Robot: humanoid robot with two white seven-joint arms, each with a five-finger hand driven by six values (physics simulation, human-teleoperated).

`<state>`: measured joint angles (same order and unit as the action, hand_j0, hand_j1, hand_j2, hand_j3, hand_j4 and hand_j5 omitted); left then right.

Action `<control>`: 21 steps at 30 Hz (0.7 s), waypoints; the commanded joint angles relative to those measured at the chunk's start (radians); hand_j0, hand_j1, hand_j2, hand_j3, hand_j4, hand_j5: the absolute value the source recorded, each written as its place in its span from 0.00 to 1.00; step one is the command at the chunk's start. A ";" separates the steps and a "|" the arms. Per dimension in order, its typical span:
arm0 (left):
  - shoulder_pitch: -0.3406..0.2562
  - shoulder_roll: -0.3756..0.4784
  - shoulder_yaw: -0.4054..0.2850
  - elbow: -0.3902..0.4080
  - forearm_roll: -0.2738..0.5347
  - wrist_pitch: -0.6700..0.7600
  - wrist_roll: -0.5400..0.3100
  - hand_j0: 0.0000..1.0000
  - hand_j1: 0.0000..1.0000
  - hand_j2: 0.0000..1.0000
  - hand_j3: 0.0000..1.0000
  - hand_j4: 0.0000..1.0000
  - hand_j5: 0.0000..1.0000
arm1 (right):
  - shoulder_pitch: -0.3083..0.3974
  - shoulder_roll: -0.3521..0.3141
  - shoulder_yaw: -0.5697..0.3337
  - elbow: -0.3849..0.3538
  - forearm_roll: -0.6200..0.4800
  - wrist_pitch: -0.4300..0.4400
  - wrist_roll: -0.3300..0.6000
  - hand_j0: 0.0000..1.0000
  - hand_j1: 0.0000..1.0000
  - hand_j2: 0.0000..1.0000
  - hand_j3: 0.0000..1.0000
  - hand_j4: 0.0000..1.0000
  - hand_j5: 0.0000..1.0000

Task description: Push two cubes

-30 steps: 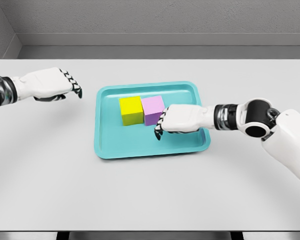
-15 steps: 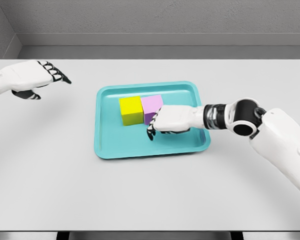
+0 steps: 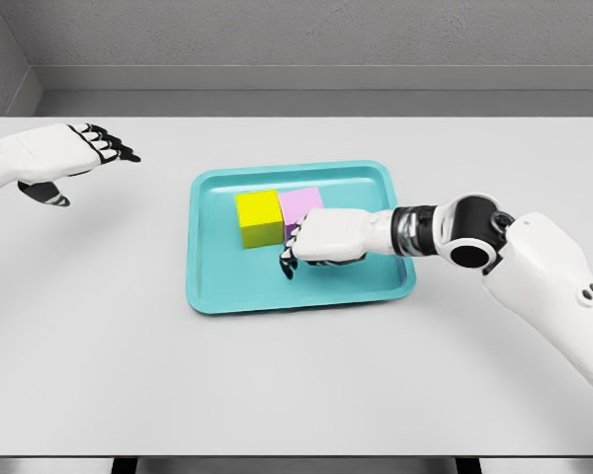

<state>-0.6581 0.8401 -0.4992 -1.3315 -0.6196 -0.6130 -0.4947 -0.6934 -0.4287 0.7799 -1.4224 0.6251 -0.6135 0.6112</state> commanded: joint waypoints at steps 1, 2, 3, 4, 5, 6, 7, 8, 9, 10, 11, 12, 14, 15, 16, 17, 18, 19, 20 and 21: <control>0.000 0.001 0.001 0.000 0.004 0.002 0.001 1.00 1.00 1.00 1.00 1.00 1.00 | -0.002 0.007 -0.001 0.002 -0.004 0.003 0.000 0.54 0.54 0.54 0.54 0.54 0.54; 0.000 0.001 0.001 0.000 0.004 0.002 0.001 1.00 1.00 1.00 1.00 1.00 1.00 | -0.003 0.011 -0.001 0.004 -0.004 0.003 0.000 0.54 0.54 0.54 0.54 0.54 0.54; -0.002 0.002 0.001 0.000 0.004 0.002 0.001 1.00 1.00 1.00 1.00 1.00 1.00 | -0.003 0.014 -0.001 0.004 -0.001 0.003 0.000 0.54 0.54 0.54 0.54 0.54 0.54; -0.002 0.002 0.001 0.000 0.004 0.002 0.001 1.00 1.00 1.00 1.00 1.00 1.00 | -0.003 0.016 -0.001 0.004 0.002 0.003 0.000 0.54 0.54 0.54 0.54 0.54 0.54; -0.002 0.002 0.001 0.000 0.004 0.002 0.001 1.00 1.00 1.00 1.00 1.00 1.00 | -0.003 0.019 -0.001 0.004 0.002 0.003 0.000 0.54 0.54 0.54 0.54 0.54 0.54; -0.002 0.002 0.001 0.002 0.004 0.002 0.001 1.00 1.00 1.00 1.00 1.00 1.00 | -0.005 0.021 -0.001 0.004 0.004 0.003 0.000 0.54 0.54 0.54 0.54 0.54 0.54; -0.002 0.004 0.001 0.002 0.004 0.002 0.001 1.00 1.00 1.00 1.00 1.00 1.00 | -0.003 0.021 -0.001 0.004 0.004 0.003 0.000 0.54 0.54 0.54 0.54 0.54 0.54; 0.000 0.010 0.001 0.002 0.004 0.002 0.001 1.00 1.00 1.00 1.00 1.00 1.00 | -0.005 0.021 -0.001 0.004 0.004 0.003 0.000 0.54 0.54 0.54 0.54 0.54 0.54; 0.000 0.013 0.001 0.002 0.004 0.002 0.001 1.00 1.00 1.00 1.00 1.00 1.00 | -0.005 0.021 -0.001 0.004 0.004 0.003 0.000 0.54 0.54 0.54 0.54 0.54 0.54; 0.000 0.011 -0.001 0.002 0.004 0.002 0.001 1.00 1.00 1.00 1.00 1.00 1.00 | -0.009 0.022 -0.001 0.004 0.011 0.003 0.000 0.54 0.54 0.54 0.54 0.54 0.54; 0.000 0.011 -0.001 0.002 0.004 0.002 0.001 1.00 1.00 1.00 1.00 1.00 1.00 | -0.009 0.031 -0.001 0.005 0.018 0.003 0.000 0.54 0.54 0.54 0.54 0.54 0.54; 0.000 0.011 -0.001 0.000 0.004 0.002 0.001 1.00 1.00 1.00 1.00 1.00 1.00 | -0.009 0.031 -0.001 0.005 0.019 0.003 0.000 0.54 0.54 0.54 0.54 0.54 0.54; 0.000 0.011 0.001 0.002 0.004 0.002 0.001 1.00 1.00 1.00 1.00 1.00 1.00 | -0.009 0.033 -0.001 0.014 0.021 0.003 0.000 0.54 0.54 0.54 0.54 0.54 0.54; 0.000 0.011 -0.001 0.002 0.004 0.002 0.001 1.00 1.00 1.00 1.00 1.00 1.00 | -0.009 0.033 -0.001 0.014 0.021 0.003 0.000 0.54 0.54 0.54 0.54 0.54 0.54; 0.000 0.011 -0.001 0.002 0.004 0.002 -0.001 1.00 1.00 1.00 1.00 1.00 1.00 | -0.008 0.031 -0.001 0.008 0.021 0.003 0.000 0.54 0.54 0.54 0.54 0.54 0.54; 0.000 0.011 -0.001 0.006 0.004 0.002 0.001 1.00 1.00 1.00 1.00 1.00 1.00 | -0.008 0.031 0.013 0.005 0.021 0.003 0.000 0.54 0.54 0.54 0.54 0.54 0.54; 0.000 0.011 -0.001 0.009 0.004 0.002 0.001 1.00 1.00 1.00 1.00 1.00 1.00 | -0.006 0.027 0.015 0.004 0.019 0.003 0.000 0.54 0.54 0.54 0.54 0.54 0.54; 0.000 0.011 -0.001 0.009 0.004 0.002 0.001 1.00 1.00 1.00 1.00 1.00 1.00 | -0.006 0.022 0.015 0.002 0.018 0.003 0.000 0.54 0.54 0.54 0.54 0.54 0.54; 0.000 0.011 -0.001 0.009 0.004 0.002 0.001 1.00 1.00 1.00 1.00 1.00 1.00 | -0.006 0.013 0.015 -0.022 0.016 0.003 0.000 0.54 0.54 0.54 0.54 0.54 0.54; 0.000 0.011 -0.001 0.009 0.004 0.002 0.001 1.00 1.00 1.00 1.00 1.00 1.00 | -0.002 -0.018 0.013 -0.067 0.013 0.003 0.000 0.54 0.54 0.54 0.54 0.54 0.54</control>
<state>-0.6581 0.8508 -0.5005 -1.3239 -0.6194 -0.6130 -0.4945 -0.6918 -0.4235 0.7913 -1.4539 0.6464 -0.6138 0.6112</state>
